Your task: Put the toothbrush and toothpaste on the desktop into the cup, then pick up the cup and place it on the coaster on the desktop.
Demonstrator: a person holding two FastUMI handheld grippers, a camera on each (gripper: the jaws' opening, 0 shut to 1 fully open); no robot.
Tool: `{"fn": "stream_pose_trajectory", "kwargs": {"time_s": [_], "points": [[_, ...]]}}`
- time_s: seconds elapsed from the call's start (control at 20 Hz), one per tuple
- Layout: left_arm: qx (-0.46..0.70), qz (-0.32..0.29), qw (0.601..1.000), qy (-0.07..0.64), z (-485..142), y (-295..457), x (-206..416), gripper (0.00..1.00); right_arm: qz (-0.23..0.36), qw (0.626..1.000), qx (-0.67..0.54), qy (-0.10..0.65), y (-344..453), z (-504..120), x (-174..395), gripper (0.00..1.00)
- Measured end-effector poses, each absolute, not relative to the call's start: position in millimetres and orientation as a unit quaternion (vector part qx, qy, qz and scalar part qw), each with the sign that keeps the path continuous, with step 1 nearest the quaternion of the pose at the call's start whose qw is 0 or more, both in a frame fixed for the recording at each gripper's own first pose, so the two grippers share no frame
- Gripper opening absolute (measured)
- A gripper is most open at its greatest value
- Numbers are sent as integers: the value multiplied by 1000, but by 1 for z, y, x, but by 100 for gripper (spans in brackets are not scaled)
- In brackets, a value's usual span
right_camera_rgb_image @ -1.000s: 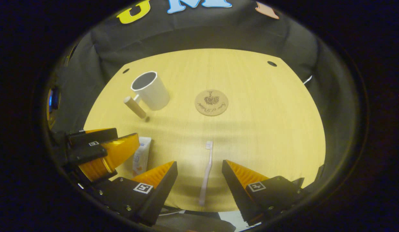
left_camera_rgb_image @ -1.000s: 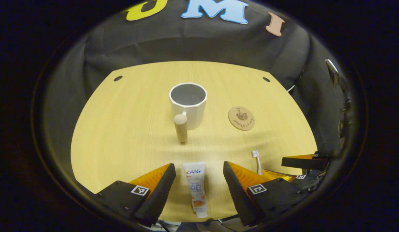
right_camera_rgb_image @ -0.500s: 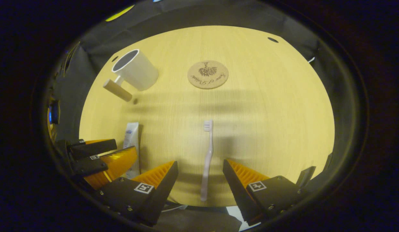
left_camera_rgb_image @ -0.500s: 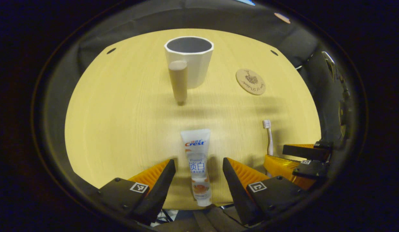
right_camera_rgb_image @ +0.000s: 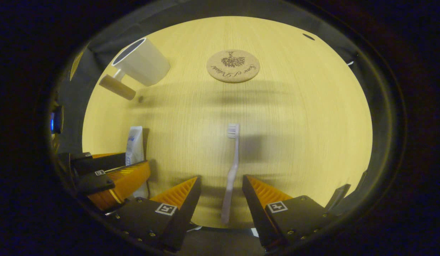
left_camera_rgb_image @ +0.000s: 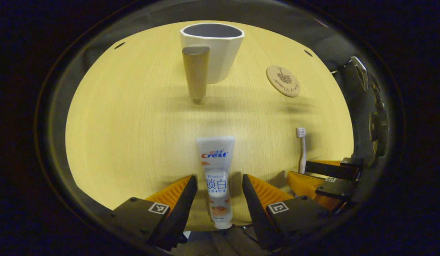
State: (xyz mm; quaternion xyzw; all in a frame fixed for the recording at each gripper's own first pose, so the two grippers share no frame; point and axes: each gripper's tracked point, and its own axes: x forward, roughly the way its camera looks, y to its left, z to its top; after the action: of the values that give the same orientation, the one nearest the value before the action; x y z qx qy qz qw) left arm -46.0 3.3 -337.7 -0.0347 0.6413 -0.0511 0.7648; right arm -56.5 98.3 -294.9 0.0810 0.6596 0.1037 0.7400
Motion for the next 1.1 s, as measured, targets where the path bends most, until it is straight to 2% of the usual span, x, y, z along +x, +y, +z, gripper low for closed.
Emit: {"fn": "stream_pose_trajectory", "kwargs": {"time_s": [0.05, 0.1, 0.2, 0.25, 0.3, 0.35, 0.4, 0.5, 0.55, 0.6, 0.65, 0.8, 0.9, 0.95, 1.0, 1.1], "points": [[-36, -51, 762, 644, -340, 3, -47, 77, 99, 741, 83, 659, 97, -294, -53, 76], [-37, -50, 759, 649, -342, 4, -48, 81, 98, 738, 84, 663, 97, -296, -55, 70], [-30, -48, 757, 651, -343, 6, -46, 80, 89, 737, 74, 666, 93, -299, -54, 67], [-31, -49, 758, 650, -343, 6, -46, 80, 85, 735, 72, 669, 90, -296, -54, 54], [-28, -49, 755, 653, -343, 5, -46, 74, 88, 733, 70, 671, 92, -298, -55, 49], [-25, -51, 757, 650, -345, 5, -45, 74, 90, 733, 65, 671, 91, -298, -55, 49], [-19, -49, 755, 653, -346, 5, -45, 64, 78, 736, 53, 670, 84, -299, -54, 49], [-15, -51, 756, 652, -345, 6, -45, 48, 79, 735, 62, 670, 87, -300, -55, 16], [-9, -48, 758, 650, -344, 9, -43, 53, 79, 736, 65, 670, 87, -299, -54, 17], [-16, -45, 758, 650, -344, 10, -46, 49, 72, 740, 61, 666, 82, -305, -49, 17], [-16, -47, 759, 649, -346, 9, -45, 46, 75, 740, 74, 665, 86, -298, -52, 12], [-15, -48, 761, 647, -343, 9, -45, 35, 80, 740, 82, 663, 86, -300, -52, 14], [-11, -49, 762, 645, -343, 10, -45, 35, 82, 743, 77, 659, 86, -299, -53, 14], [-10, -53, 762, 646, -344, 9, -45, 30, 74, 748, 84, 654, 86, -304, -50, 14], [-10, -55, 762, 645, -344, 9, -45, 30, 80, 745, 87, 657, 89, -298, -55, 3], [-18, -56, 769, 636, -341, 8, -39, 30, 81, 748, 90, 653, 89, -299, -53, 5]]}}
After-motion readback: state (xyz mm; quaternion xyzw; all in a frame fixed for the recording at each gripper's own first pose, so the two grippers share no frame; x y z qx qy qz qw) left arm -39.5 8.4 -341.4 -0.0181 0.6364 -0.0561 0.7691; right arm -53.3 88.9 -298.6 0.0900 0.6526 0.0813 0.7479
